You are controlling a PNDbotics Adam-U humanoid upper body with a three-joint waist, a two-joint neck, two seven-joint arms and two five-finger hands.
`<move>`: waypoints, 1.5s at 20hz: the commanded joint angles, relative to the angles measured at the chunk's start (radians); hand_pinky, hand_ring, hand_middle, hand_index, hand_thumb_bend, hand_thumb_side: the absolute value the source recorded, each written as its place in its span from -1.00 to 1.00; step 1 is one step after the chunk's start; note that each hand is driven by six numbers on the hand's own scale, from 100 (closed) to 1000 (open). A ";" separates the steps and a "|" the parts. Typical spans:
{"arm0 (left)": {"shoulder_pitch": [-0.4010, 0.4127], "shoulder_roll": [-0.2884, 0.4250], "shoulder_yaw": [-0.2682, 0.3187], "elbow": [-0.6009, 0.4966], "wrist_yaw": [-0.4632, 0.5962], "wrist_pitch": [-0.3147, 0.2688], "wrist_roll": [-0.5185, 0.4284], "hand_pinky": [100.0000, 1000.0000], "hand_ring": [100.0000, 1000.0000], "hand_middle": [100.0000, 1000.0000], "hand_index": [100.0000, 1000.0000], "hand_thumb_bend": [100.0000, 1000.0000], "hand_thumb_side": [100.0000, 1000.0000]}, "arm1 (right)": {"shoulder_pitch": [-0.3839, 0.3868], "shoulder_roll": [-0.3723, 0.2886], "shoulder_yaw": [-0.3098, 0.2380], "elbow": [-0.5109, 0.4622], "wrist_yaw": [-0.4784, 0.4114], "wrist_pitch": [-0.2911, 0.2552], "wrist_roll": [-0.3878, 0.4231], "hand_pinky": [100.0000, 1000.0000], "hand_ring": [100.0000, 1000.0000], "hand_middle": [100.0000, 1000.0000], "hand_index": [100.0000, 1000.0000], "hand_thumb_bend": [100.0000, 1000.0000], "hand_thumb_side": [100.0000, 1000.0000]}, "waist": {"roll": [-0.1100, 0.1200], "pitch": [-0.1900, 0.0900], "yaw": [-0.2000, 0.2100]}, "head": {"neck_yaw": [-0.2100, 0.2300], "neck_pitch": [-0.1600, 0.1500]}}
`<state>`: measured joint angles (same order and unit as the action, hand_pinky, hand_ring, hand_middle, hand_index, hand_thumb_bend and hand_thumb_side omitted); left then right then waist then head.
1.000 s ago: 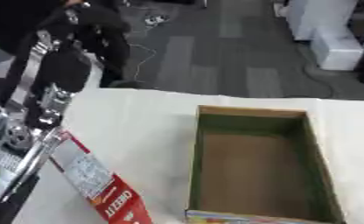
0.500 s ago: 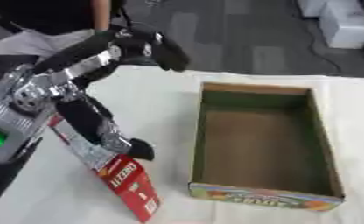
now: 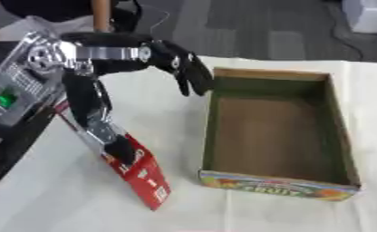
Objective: Pick up objects on the table and place them in the box.
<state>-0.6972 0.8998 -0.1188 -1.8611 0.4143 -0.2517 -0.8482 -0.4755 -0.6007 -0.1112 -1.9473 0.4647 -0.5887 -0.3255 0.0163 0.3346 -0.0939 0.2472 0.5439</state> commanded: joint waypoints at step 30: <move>0.144 0.271 -0.026 0.030 -0.647 -0.018 -0.059 0.71 0.80 0.83 0.91 0.79 -0.06 | -0.009 -0.053 -0.004 0.003 -0.001 -0.001 0.005 -0.44 -0.09 0.07 0.27 -1.00 0.49 | 0.011 -0.035 0.050 | -0.013 0.113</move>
<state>-0.5471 1.1268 -0.1666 -1.8352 -0.2232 -0.2323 -0.8676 -0.4755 -0.6237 -0.1105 -1.9371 0.4621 -0.5901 -0.3197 0.0284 0.3251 -0.0460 0.2386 0.6544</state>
